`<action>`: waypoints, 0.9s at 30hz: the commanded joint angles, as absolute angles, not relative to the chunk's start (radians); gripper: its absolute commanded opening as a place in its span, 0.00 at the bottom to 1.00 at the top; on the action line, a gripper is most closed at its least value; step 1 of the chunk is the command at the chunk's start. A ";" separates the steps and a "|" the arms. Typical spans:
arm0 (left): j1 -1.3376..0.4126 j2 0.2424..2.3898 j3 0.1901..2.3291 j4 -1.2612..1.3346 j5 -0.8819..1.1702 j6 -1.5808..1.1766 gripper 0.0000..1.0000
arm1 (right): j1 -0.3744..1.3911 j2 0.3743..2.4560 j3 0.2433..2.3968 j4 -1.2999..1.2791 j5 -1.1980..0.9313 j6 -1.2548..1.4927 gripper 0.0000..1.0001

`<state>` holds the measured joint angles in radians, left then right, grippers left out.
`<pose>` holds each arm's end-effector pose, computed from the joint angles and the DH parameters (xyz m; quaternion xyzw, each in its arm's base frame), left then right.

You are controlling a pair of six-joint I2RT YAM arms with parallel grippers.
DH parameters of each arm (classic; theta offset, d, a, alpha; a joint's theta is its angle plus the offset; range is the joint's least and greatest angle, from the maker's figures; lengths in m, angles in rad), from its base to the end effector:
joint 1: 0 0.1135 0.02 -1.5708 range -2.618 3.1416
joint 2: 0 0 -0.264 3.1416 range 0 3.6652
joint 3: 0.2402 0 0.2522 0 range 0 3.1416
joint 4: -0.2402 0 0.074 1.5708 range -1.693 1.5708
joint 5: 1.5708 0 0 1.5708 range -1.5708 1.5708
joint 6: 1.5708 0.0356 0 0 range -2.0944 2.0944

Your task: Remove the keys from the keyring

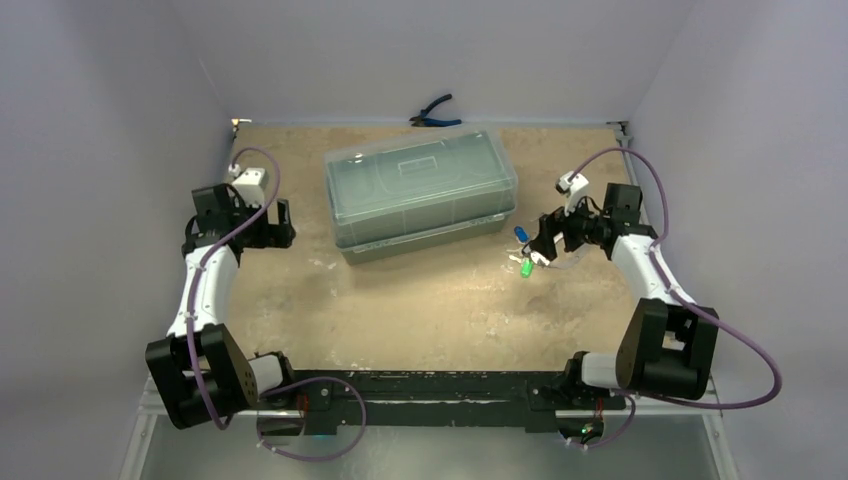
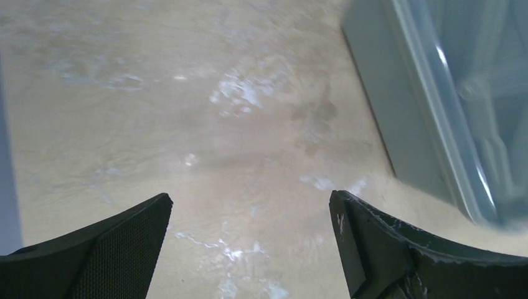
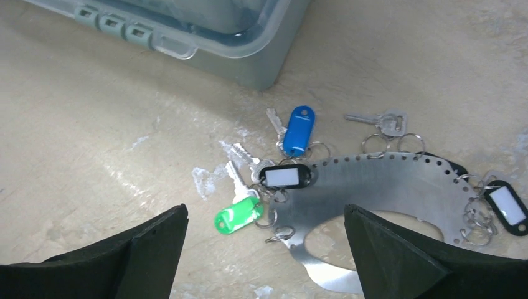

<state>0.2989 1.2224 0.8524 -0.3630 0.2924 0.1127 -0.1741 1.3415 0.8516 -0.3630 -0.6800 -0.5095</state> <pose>0.2518 0.0668 0.2567 -0.0250 0.9054 -0.0480 0.4211 0.2710 -0.0249 0.2317 -0.2628 0.8507 0.1832 0.4167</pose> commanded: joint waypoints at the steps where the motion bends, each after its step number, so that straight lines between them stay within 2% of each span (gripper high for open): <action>1: 0.297 1.180 0.921 -0.609 0.570 0.385 0.99 | -0.152 1.290 0.861 -0.462 -0.762 -0.565 0.99; 4: 0.297 1.151 0.966 -0.743 0.657 0.494 0.99 | -0.112 1.247 0.848 -0.528 -0.815 -0.611 0.99; 8: 0.290 1.116 1.061 -0.992 0.878 0.717 0.99 | 0.019 1.179 0.842 -0.612 -0.830 -0.658 0.99; 13: 0.091 1.144 1.115 -1.215 0.875 0.864 0.99 | 0.147 1.123 0.846 -0.586 -0.837 -0.624 0.99; 18: -0.119 1.117 1.013 -1.035 0.861 0.741 0.99 | 0.273 1.175 0.876 -0.550 -0.838 -0.645 0.99; 23: -0.244 1.150 0.945 -0.816 0.829 0.585 0.99 | 0.368 1.259 0.886 -0.449 -0.811 -0.619 0.99; 27: -0.342 1.202 0.893 -0.611 0.729 0.472 0.99 | 0.391 1.330 0.905 -0.367 -0.801 -0.593 0.99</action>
